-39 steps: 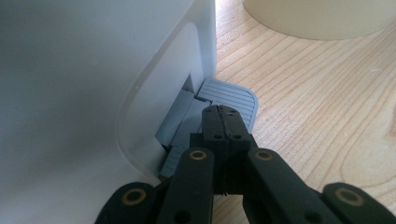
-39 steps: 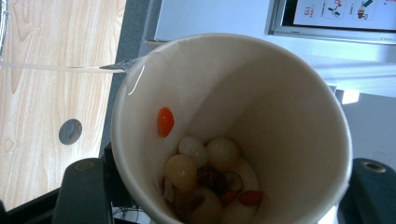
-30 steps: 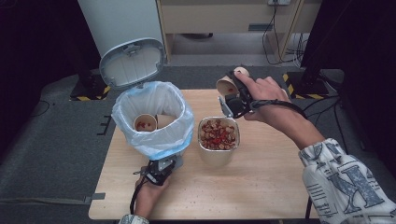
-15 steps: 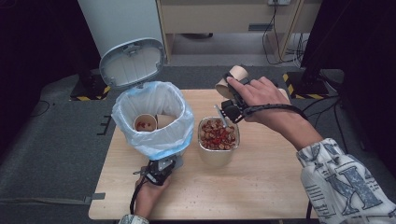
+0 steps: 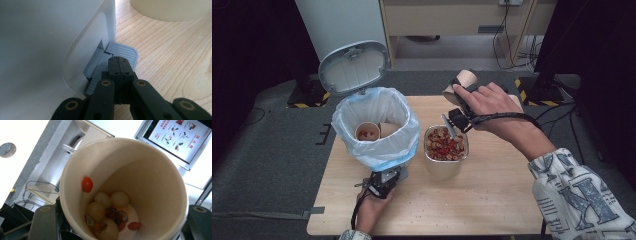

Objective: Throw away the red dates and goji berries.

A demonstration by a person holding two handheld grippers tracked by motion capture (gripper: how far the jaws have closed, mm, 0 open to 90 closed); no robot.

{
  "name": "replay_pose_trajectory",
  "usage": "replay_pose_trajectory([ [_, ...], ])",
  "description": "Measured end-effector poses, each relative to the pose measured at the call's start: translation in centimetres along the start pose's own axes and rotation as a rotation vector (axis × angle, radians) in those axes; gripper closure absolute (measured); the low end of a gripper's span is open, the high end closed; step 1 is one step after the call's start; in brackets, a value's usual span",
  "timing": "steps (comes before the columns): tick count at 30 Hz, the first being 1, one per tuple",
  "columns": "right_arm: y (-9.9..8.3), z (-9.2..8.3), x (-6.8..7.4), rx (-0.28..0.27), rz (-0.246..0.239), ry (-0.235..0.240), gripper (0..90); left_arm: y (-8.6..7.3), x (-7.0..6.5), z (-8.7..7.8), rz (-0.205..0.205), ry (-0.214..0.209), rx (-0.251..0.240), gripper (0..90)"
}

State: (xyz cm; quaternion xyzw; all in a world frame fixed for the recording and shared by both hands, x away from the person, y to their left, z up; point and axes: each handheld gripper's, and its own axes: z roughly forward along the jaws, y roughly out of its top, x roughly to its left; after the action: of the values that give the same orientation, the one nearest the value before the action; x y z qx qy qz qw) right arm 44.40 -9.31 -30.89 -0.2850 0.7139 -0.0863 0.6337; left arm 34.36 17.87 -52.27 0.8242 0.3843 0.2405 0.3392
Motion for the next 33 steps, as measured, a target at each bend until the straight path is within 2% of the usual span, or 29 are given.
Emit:
replay_pose_trajectory([
  [11, 0.24, -0.1, 0.0, -0.002, 0.011, -0.003, 31.5, 0.01, -0.01, 0.0, 0.0, 0.001, 0.001, 90.0],
  [13, 0.26, -0.05, -0.1, -0.007, -0.007, -0.006, 31.4, 0.01, -0.01, 0.0, 0.0, 0.001, 0.0, 90.0],
  [14, 0.31, -0.09, -0.02, -0.004, 0.007, -0.002, 31.4, 0.0, 0.0, 0.0, 0.0, 0.0, 0.0, 90.0],
  [19, 0.34, -0.15, -0.12, -0.005, 0.001, -0.006, 31.4, 0.01, -0.02, 0.0, 0.0, 0.001, 0.001, 90.0],
  [33, -0.35, -0.46, -0.31, 0.003, 0.009, -0.014, 31.5, 0.01, -0.02, -0.01, 0.0, 0.001, 0.002, 90.0],
])
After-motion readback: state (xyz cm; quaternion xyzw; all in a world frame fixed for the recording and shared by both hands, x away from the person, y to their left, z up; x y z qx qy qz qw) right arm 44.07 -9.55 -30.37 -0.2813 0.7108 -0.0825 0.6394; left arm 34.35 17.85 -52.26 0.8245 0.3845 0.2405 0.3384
